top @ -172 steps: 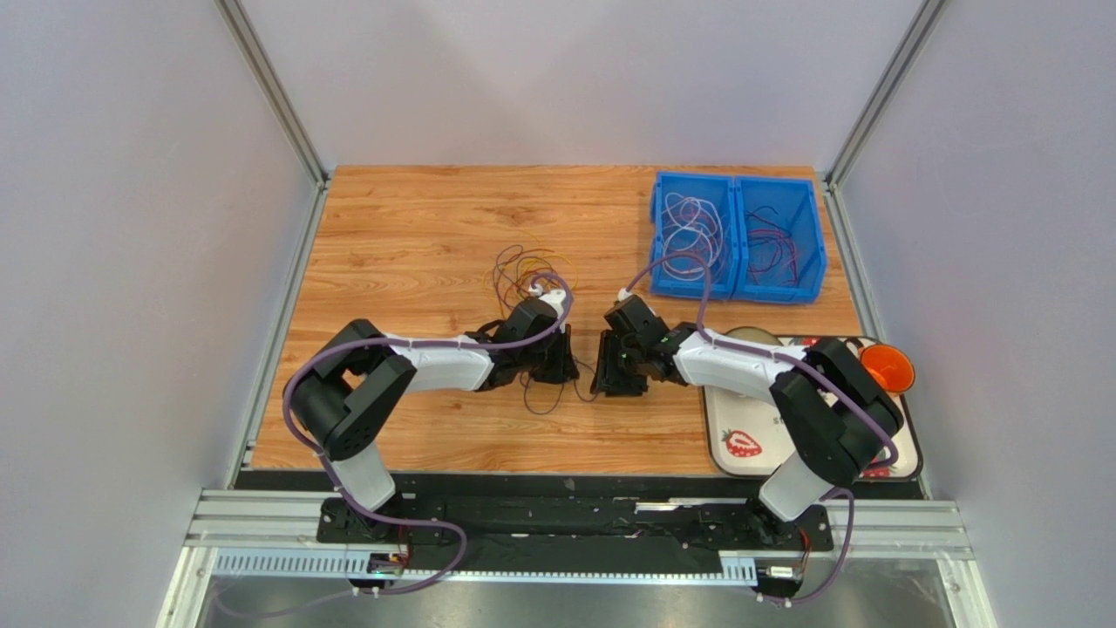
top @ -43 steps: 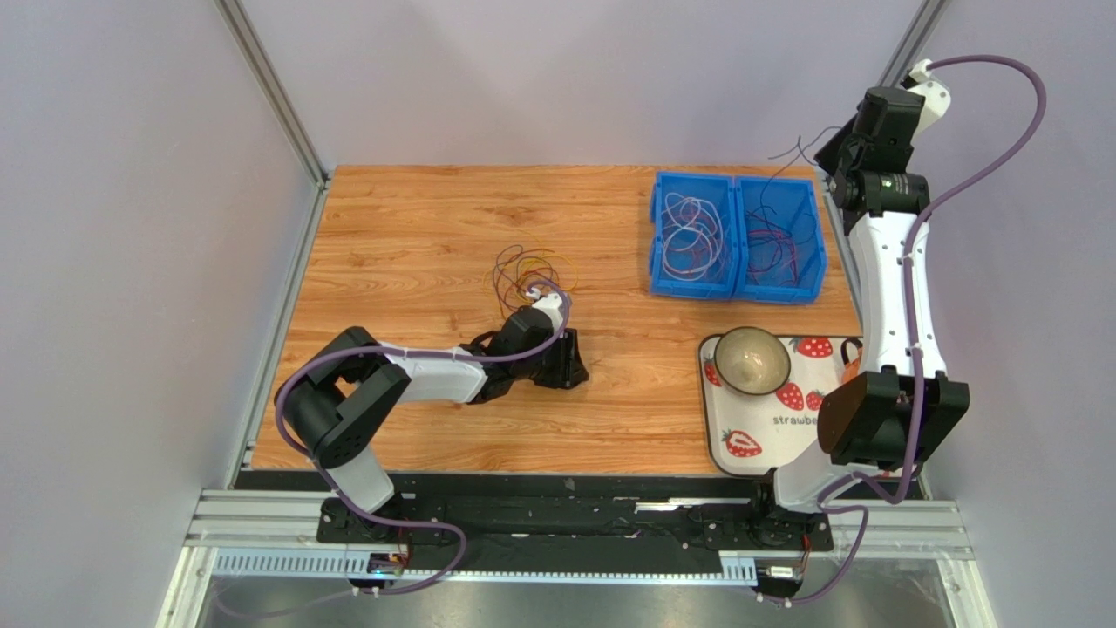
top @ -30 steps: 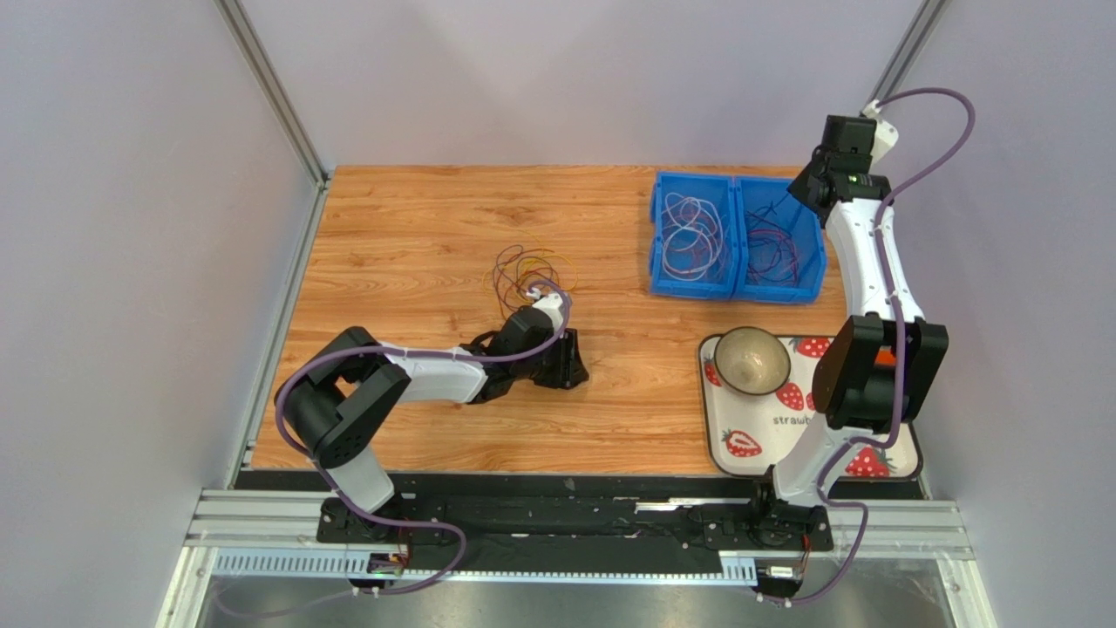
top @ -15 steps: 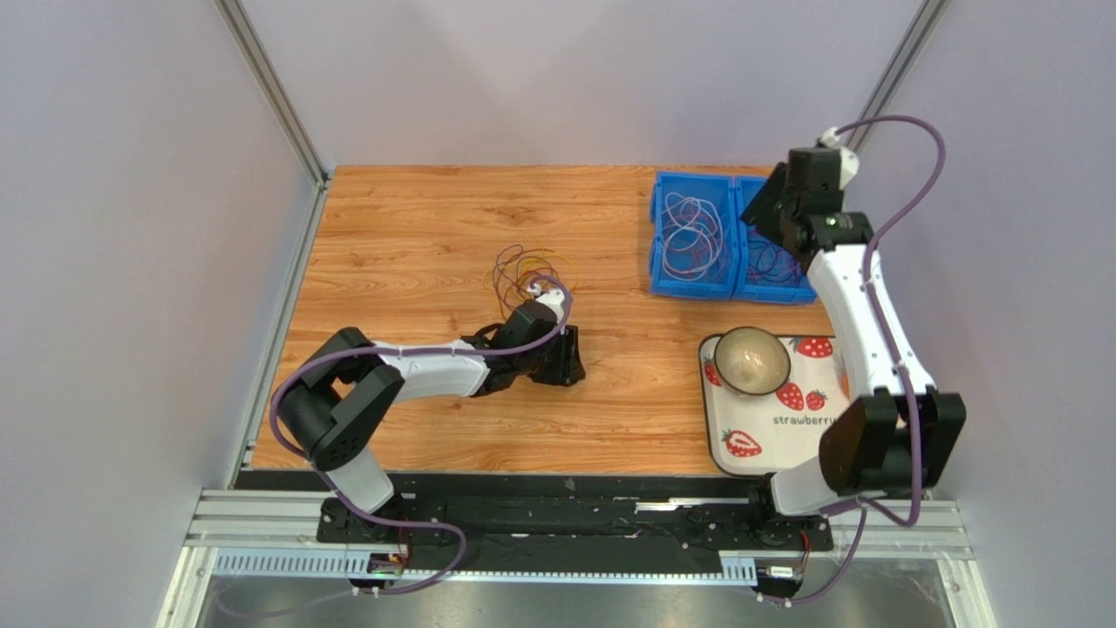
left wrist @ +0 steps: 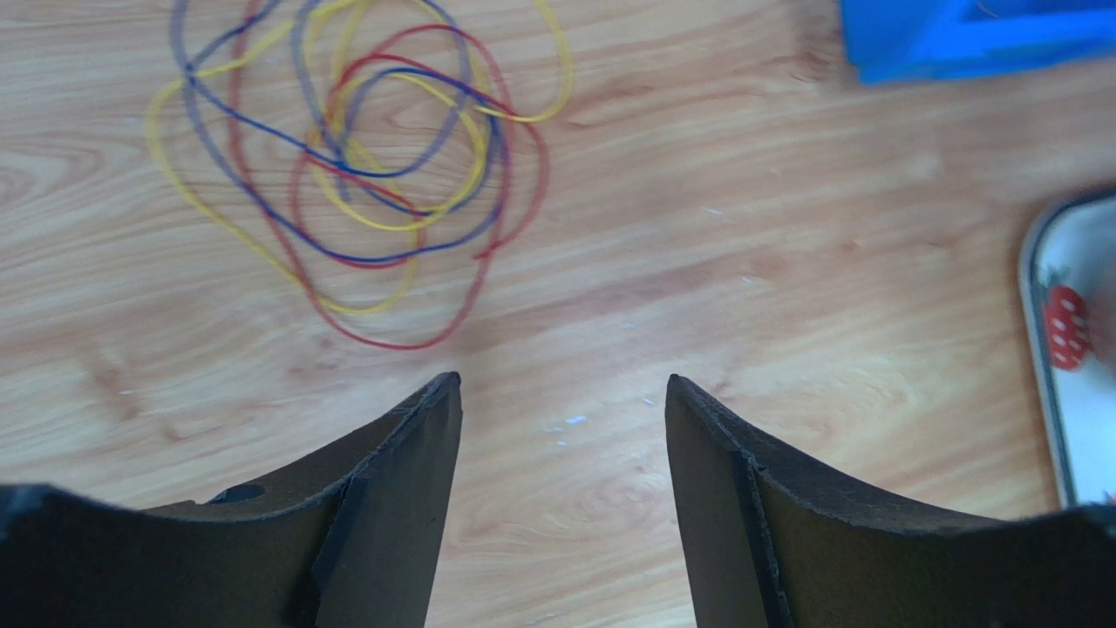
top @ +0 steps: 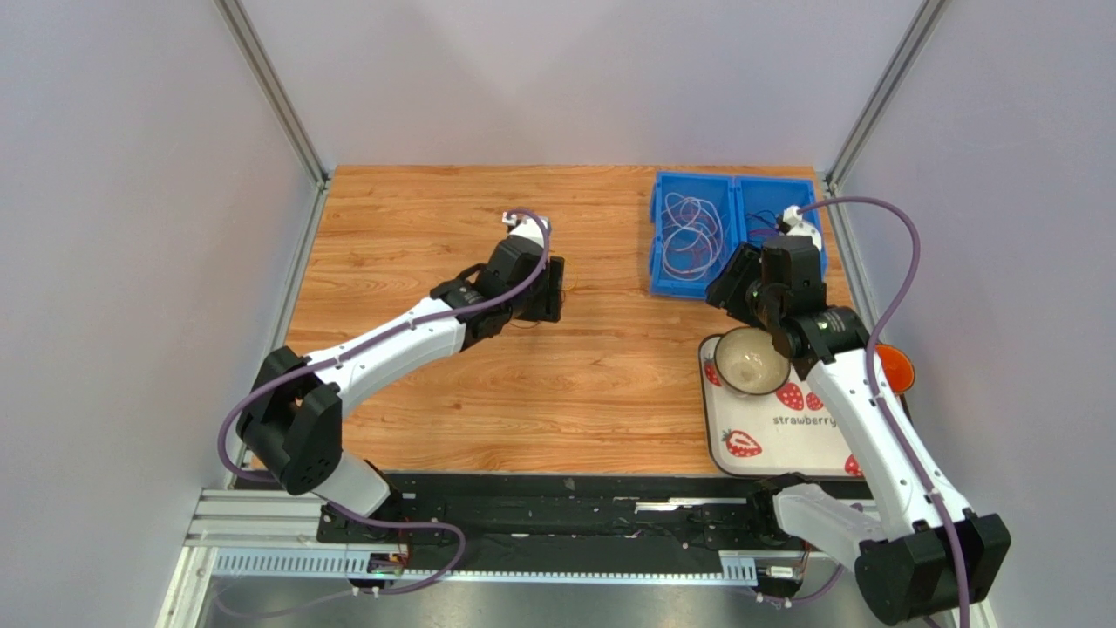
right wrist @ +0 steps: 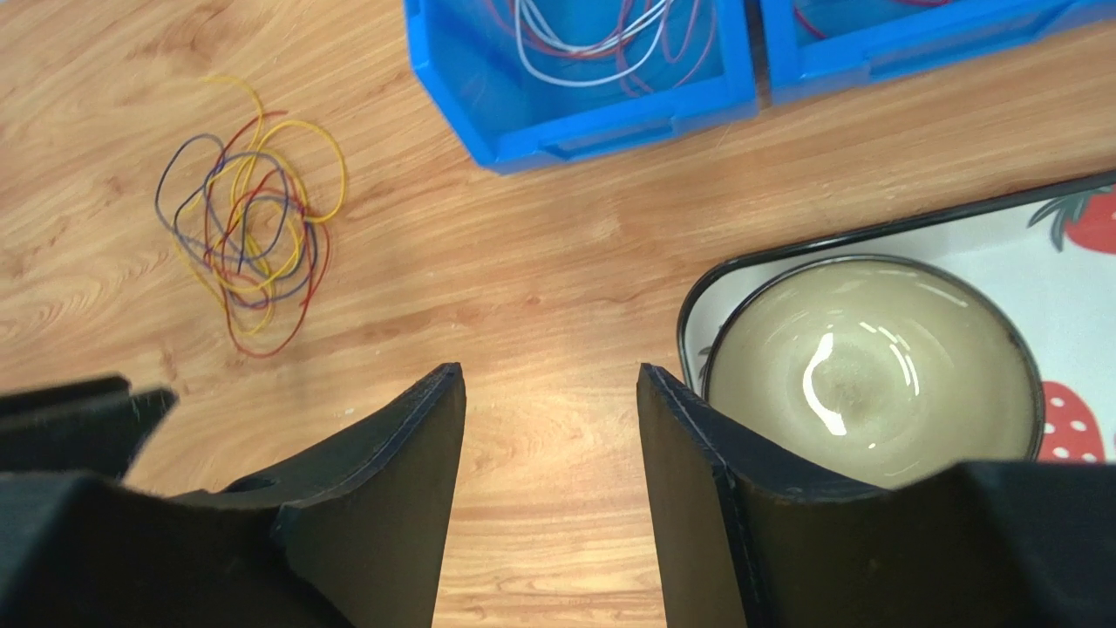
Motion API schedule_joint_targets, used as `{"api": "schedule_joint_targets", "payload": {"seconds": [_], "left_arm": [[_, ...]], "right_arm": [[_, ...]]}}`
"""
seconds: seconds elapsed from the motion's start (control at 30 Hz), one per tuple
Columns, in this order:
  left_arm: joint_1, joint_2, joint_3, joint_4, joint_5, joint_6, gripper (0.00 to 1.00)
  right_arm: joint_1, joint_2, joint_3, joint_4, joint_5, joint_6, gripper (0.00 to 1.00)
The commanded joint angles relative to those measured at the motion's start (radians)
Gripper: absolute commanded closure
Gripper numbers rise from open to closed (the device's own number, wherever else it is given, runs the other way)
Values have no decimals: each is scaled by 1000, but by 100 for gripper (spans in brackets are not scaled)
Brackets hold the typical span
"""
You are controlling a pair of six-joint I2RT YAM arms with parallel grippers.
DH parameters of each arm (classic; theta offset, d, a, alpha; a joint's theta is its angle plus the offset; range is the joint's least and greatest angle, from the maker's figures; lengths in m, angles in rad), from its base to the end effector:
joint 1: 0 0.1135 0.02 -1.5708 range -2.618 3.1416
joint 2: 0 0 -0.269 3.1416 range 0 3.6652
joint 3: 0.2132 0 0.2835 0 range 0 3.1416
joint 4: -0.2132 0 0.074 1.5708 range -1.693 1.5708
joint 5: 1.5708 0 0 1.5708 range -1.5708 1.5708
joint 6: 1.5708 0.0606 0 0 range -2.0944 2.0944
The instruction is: Untangle the cables
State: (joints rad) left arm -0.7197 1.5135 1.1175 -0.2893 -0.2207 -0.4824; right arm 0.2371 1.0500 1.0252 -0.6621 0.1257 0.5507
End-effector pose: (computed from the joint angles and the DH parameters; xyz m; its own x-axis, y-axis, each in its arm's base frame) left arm 0.2994 -0.2448 0.2463 -0.6609 -0.0226 -0.7502 0.2361 0.9425 -0.2364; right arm 0.2626 0.0556 0.3149 -0.5979 0.3896 -0.7005 0.2043 0.9191 0.3369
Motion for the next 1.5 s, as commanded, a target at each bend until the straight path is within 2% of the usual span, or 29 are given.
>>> {"api": "schedule_joint_targets", "payload": {"seconds": [0.0, 0.43, 0.83, 1.03, 1.1, 1.23, 1.3, 1.4, 1.47], "left_arm": [[75, 51, 76, -77, -37, 50, 33], [290, 292, 286, -88, 60, 108, 35], [365, 467, 419, -85, 145, 125, 41], [367, 527, 455, -70, 155, 122, 48], [370, 543, 465, -73, 150, 119, 54], [378, 554, 473, -77, 130, 107, 57], [379, 556, 475, -70, 138, 111, 67], [381, 556, 484, -82, 127, 108, 68], [381, 551, 484, -76, 132, 110, 74]], "right_arm": [[24, -64, -31, 10, -40, 17, 45], [59, -128, -109, -7, -83, 9, 45], [67, -111, -162, 25, -90, -5, 46], [68, -105, -175, 33, -90, -20, 46], [73, -105, -175, 33, -93, -21, 46], [68, -105, -169, 25, -90, -28, 46], [68, -107, -165, 24, -86, -31, 46], [68, -102, -159, 24, -89, -31, 46], [68, -102, -155, 24, -93, -29, 46]]}}
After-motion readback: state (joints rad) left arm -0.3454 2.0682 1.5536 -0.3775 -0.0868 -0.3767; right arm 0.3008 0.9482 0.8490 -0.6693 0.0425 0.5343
